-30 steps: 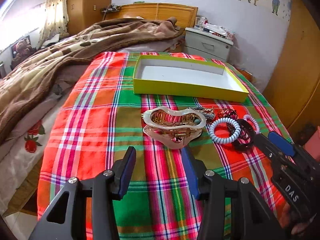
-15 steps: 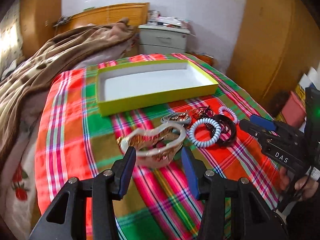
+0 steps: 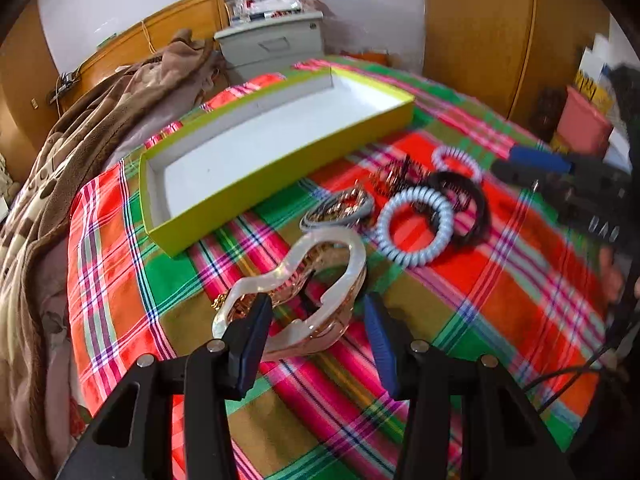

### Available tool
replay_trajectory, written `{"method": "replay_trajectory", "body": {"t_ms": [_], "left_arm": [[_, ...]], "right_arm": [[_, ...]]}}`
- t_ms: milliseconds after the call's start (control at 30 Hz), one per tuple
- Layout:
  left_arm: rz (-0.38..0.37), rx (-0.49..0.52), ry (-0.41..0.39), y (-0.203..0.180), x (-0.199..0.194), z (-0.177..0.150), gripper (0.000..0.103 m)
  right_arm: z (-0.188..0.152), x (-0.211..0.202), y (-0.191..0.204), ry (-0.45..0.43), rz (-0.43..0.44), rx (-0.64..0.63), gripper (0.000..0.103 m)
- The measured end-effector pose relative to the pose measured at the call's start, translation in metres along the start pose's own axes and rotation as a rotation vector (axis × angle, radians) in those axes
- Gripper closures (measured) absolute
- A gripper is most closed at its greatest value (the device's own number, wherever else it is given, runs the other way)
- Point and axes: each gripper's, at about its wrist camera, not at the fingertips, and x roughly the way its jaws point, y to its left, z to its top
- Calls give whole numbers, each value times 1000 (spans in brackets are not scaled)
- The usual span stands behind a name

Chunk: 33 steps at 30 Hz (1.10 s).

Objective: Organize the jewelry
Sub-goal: 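Grasp the cream hair claw clip with the left tool while the right tool grasps the lavender coiled hair tie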

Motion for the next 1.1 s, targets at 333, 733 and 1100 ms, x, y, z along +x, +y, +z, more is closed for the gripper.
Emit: {"method": "replay_trajectory", "body": {"t_ms": [333,733,1100], "left_arm": [[29,28,26,-4,6,10,63],[-33,-10,47,-6,6,14,83],[-30,-113,46,3,14,9,88]], "right_arm": [[3,4,-7,10,-5,15,57],[3,4,-12,11,-14,29,57],[16,22,-29,57,-10,18,57]]}}
